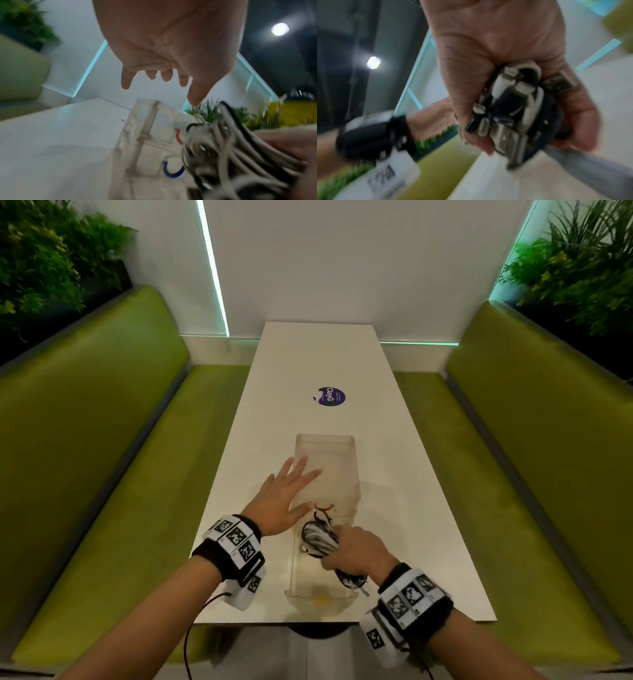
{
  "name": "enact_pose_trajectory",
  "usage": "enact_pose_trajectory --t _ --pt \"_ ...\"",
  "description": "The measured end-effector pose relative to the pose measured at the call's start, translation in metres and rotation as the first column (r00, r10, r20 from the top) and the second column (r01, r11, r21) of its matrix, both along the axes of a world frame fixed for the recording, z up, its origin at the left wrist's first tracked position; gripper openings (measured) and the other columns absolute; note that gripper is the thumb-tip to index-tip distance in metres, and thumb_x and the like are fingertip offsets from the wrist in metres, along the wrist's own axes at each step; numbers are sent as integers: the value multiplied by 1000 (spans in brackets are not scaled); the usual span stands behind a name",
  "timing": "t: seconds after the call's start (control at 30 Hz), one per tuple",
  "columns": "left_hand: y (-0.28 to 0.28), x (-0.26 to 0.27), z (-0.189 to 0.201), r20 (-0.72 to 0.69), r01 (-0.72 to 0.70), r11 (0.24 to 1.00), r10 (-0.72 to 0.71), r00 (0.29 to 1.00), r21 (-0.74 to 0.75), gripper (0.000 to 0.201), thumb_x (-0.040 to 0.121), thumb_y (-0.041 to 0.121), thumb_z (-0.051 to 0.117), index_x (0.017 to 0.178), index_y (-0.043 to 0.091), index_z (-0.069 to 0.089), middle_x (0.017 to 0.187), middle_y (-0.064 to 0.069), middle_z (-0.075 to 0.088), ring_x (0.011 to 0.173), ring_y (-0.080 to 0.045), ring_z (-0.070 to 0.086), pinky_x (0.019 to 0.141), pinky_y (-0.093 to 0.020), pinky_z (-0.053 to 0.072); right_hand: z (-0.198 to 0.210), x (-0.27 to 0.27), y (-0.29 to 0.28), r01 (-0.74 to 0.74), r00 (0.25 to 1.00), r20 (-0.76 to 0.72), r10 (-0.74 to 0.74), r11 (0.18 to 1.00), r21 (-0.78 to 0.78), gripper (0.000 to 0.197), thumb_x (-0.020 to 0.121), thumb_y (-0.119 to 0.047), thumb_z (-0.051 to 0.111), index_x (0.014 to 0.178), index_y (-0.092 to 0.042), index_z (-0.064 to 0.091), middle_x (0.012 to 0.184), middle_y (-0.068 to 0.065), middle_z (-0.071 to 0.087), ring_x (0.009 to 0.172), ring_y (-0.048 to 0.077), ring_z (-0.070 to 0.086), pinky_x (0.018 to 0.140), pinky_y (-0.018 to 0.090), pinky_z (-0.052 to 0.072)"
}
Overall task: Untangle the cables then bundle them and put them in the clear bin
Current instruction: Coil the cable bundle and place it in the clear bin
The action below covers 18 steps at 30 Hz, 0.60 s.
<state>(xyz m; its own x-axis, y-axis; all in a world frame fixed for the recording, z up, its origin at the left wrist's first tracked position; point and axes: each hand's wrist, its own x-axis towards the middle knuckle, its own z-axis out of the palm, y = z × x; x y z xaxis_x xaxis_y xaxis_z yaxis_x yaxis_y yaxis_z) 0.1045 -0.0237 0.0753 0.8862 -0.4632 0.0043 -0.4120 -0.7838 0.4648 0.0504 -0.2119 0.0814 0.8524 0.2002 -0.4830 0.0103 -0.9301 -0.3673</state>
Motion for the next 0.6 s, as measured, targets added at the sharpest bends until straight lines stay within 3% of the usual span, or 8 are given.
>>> enact_pose_trajectory --t 0.07,0.13,0.23,0.37,0.43,0.47,0.53,0.6 --pt "-4 5 -6 -11 45 990 -44 999 133 59 95 50 42 148 37 19 160 7 -3 148 -16 -4 117 -49 17 -9 1 12 -114 992 32 124 969 -219 25 79 -28 59 100 -15 59 95 4 64 81 23 58 66 29 42" --pt "-8 5 -6 28 13 997 -15 1000 72 49 99 32 47 146 34 32 160 4 15 148 -17 9 115 -42 27 -21 4 24 -174 979 37 202 911 -373 22 86 -19 51 101 -11 64 100 5 67 90 24 64 70 29 48" --pt "-11 5 -4 92 -23 999 18 996 45 43 99 22 48 141 31 43 155 4 29 144 -18 22 110 -35 33 -32 9 37 -210 971 -31 236 791 -575 24 89 -10 48 103 -7 66 104 6 68 93 26 66 73 37 56" --pt "-13 4 1 114 -15 991 0 993 134 45 99 19 44 142 30 41 155 4 31 142 -19 25 101 -32 38 -36 15 58 -255 964 -133 228 672 -695 25 82 -3 52 102 -8 66 102 3 66 88 23 65 50 34 47" --pt "-14 3 1 100 -19 988 4 995 151 45 99 20 44 142 31 41 155 5 31 141 -19 25 100 -33 41 -41 17 62 -190 980 -90 177 708 -680 26 82 -3 52 103 -9 65 103 3 65 90 23 64 47 33 45" --pt "-14 2 2 94 -25 987 9 996 162 45 99 21 44 143 32 40 155 5 31 141 -19 25 99 -33 41 -44 19 62 -155 986 -56 157 743 -651 25 86 -5 51 107 -9 64 108 5 63 97 23 62 55 34 49" --pt "-14 2 1 99 -39 984 22 995 174 45 100 23 44 143 33 39 155 6 30 141 -19 24 99 -35 43 -56 19 59 -96 991 31 133 840 -534 28 95 -14 44 116 -4 57 118 12 60 108 26 57 82 35 50" --pt "-15 3 0 101 -52 985 36 994 162 45 99 22 44 143 33 39 155 6 31 141 -19 24 98 -37 45 -70 13 59 69 989 150 -3 897 -437 56 98 -31 41 134 11 35 130 22 50 117 28 52 95 33 45"
